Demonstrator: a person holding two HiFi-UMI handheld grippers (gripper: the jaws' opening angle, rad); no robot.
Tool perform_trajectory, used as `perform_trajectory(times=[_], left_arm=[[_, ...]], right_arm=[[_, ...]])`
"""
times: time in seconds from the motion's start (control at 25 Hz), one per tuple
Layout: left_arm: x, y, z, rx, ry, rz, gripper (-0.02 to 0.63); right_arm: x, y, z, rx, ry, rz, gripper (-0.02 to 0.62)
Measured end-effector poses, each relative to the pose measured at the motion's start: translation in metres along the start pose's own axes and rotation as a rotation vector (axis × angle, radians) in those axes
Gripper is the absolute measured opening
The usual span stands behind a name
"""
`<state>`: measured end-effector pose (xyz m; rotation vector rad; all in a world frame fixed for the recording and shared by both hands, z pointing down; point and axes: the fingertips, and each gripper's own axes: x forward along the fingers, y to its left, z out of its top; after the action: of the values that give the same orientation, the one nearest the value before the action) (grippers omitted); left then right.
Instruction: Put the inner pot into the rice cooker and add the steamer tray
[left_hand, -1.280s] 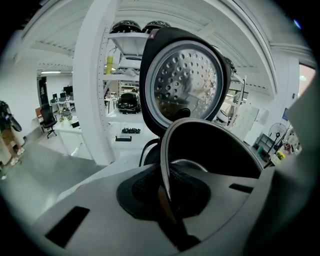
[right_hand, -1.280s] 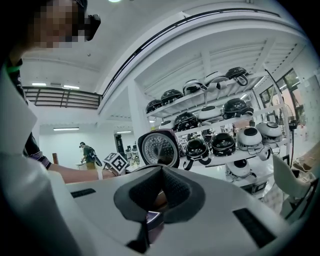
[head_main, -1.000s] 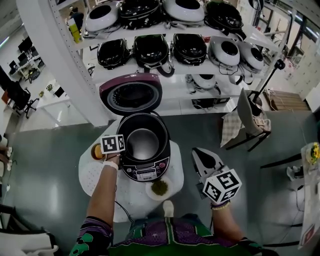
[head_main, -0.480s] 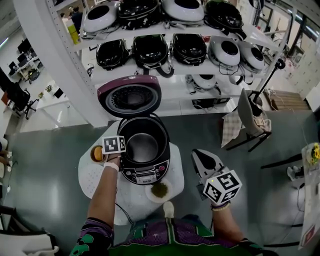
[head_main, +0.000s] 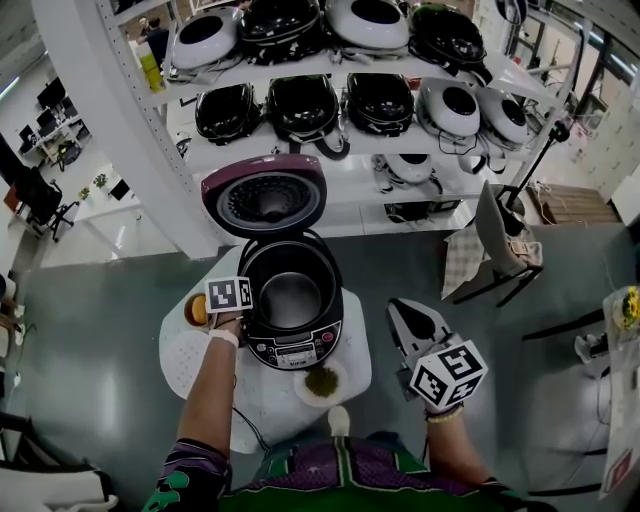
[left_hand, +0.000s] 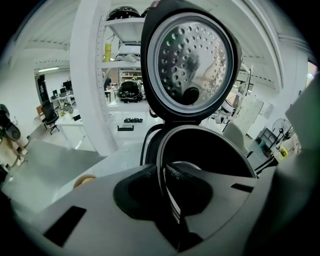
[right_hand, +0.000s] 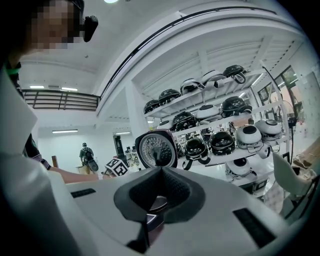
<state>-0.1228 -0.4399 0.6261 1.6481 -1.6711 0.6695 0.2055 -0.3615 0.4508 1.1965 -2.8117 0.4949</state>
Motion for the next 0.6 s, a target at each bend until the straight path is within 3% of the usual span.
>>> perform_trajectory(times=[0.6], left_arm=[[-0.046,0.011,-0.005,-0.046,-0.101,-0.04,0.064]], right_arm=[[-0.011,0.039,0.008,-0.025,-0.015,0.014,0.006]])
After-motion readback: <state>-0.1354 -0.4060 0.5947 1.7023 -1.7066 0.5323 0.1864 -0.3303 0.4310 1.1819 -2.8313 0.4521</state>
